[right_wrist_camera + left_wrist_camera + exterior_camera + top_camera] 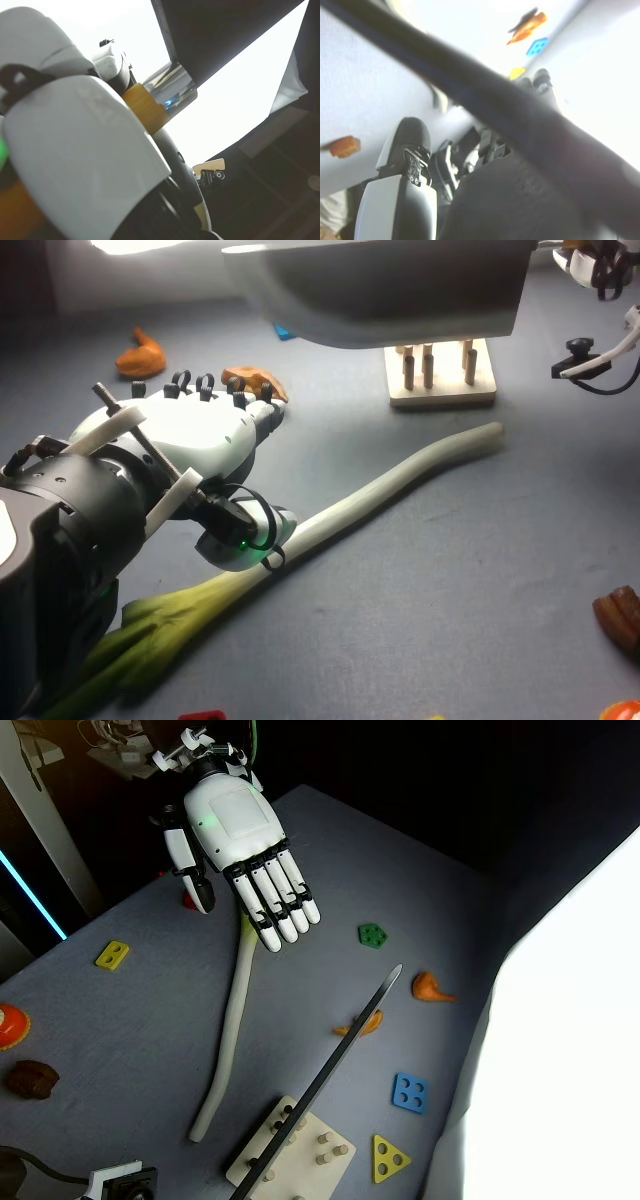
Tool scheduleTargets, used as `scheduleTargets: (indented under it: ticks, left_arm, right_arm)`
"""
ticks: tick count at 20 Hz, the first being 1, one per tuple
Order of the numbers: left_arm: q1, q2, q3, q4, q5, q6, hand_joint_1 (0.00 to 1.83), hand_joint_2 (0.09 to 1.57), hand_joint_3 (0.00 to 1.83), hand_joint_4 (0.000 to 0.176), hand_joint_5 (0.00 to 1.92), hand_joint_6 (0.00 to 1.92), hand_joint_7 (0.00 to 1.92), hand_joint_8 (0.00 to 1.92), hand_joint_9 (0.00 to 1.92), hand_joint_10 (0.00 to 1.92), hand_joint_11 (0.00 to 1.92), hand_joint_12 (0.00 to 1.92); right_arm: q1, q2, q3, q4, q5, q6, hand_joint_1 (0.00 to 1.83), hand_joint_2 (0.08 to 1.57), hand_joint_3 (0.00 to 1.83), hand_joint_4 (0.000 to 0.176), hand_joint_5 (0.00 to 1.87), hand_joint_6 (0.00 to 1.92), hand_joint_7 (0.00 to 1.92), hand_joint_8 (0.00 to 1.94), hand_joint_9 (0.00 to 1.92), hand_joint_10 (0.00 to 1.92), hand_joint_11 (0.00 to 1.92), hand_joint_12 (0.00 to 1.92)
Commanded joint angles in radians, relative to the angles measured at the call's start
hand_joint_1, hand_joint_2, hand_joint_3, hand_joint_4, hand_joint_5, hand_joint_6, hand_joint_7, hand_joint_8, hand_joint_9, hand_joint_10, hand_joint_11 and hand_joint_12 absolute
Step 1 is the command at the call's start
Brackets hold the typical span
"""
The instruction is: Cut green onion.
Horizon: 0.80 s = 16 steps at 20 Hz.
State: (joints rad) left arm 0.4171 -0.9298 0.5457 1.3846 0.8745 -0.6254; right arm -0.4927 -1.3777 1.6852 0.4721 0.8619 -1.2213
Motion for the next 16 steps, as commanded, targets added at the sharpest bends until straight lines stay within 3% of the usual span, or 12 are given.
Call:
scheduleTargets:
  ticks: [1, 5, 8, 16]
  left_arm:
    - [-0.012, 0.004, -0.005, 0.076, 0.015, 0.006, 0.5, 1.34, 0.0, 0.0, 0.07, 0.01, 0.05, 0.01, 0.0, 0.0, 0.0, 0.0]
    - [-0.012, 0.004, -0.004, 0.076, 0.015, 0.01, 0.42, 1.37, 0.01, 0.0, 0.03, 0.0, 0.0, 0.0, 0.0, 0.0, 0.0, 0.0]
    - [-0.012, 0.002, -0.004, 0.076, 0.015, 0.016, 0.49, 1.35, 0.0, 0.0, 0.06, 0.01, 0.01, 0.0, 0.0, 0.0, 0.0, 0.0]
    - [-0.007, 0.002, -0.002, 0.079, 0.015, 0.022, 0.45, 1.33, 0.0, 0.0, 0.02, 0.0, 0.0, 0.0, 0.0, 0.0, 0.03, 0.04]
  right_arm:
    - [0.001, 0.01, 0.004, -0.008, 0.134, 0.0, 1.5, 1.17, 0.0, 0.176, 1.2, 1.92, 1.36, 1.94, 1.41, 1.92, 1.46, 1.92]
    - [-0.003, -0.004, 0.025, -0.008, 0.127, -0.001, 1.51, 1.17, 0.0, 0.176, 1.22, 1.92, 1.39, 1.94, 1.44, 1.92, 1.5, 1.92]
    - [-0.005, -0.029, 0.057, -0.008, 0.102, -0.001, 1.56, 1.15, 0.0, 0.176, 1.18, 1.92, 1.39, 1.94, 1.44, 1.92, 1.5, 1.92]
    - [-0.022, -0.094, 0.117, -0.007, 0.083, 0.01, 1.57, 1.15, 0.0, 0.175, 1.1, 1.92, 1.34, 1.94, 1.39, 1.92, 1.47, 1.92]
